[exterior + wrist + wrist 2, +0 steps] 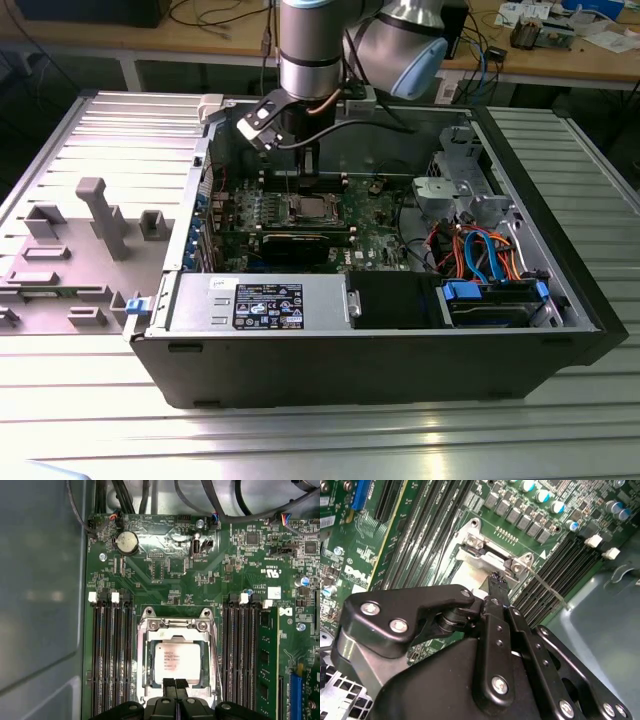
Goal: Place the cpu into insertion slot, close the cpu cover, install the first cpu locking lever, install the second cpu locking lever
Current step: 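Close the cpu cover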
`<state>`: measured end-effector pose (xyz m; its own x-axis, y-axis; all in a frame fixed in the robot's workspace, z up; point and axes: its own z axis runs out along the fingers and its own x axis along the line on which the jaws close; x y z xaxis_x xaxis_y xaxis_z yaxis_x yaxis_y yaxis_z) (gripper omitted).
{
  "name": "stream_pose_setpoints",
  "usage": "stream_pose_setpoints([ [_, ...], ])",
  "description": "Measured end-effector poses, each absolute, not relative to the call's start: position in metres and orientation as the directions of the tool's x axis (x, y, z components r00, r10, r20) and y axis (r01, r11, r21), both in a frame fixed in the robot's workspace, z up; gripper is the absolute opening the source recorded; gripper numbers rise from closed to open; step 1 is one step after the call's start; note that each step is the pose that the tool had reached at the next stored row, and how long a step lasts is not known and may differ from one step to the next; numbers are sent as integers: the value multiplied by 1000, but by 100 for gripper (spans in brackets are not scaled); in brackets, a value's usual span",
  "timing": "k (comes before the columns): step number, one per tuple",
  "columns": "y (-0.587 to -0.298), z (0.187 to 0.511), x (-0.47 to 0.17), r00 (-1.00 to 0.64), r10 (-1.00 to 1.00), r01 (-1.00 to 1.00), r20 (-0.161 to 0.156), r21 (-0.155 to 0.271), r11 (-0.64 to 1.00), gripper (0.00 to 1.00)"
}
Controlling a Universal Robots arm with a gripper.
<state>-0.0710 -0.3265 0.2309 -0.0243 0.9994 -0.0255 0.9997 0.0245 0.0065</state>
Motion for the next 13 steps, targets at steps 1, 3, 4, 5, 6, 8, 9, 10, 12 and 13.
stream_pose_setpoints([
  [1, -326, 230, -73, -24, 999, 1000, -25, 7, 24, 11],
  [3, -327, 227, -76, -24, 999, 1000, -25, 6, 24, 11],
  [4, -326, 225, -77, -24, 999, 1000, -25, 6, 24, 11],
  [5, -327, 222, -78, -24, 999, 1000, -25, 6, 24, 11],
  [6, -327, 219, -79, -24, 999, 1000, -25, 6, 25, 11],
  [8, -327, 218, -79, -24, 999, 1000, -26, 6, 25, 11],
  [9, -327, 218, -79, -24, 999, 1000, -26, 6, 24, 11],
  [10, -327, 218, -79, -24, 999, 1000, -25, 7, 25, 11],
  [12, -327, 218, -79, -24, 999, 1000, -25, 7, 25, 11],
  [13, -327, 218, -79, -24, 999, 1000, -25, 7, 25, 11],
])
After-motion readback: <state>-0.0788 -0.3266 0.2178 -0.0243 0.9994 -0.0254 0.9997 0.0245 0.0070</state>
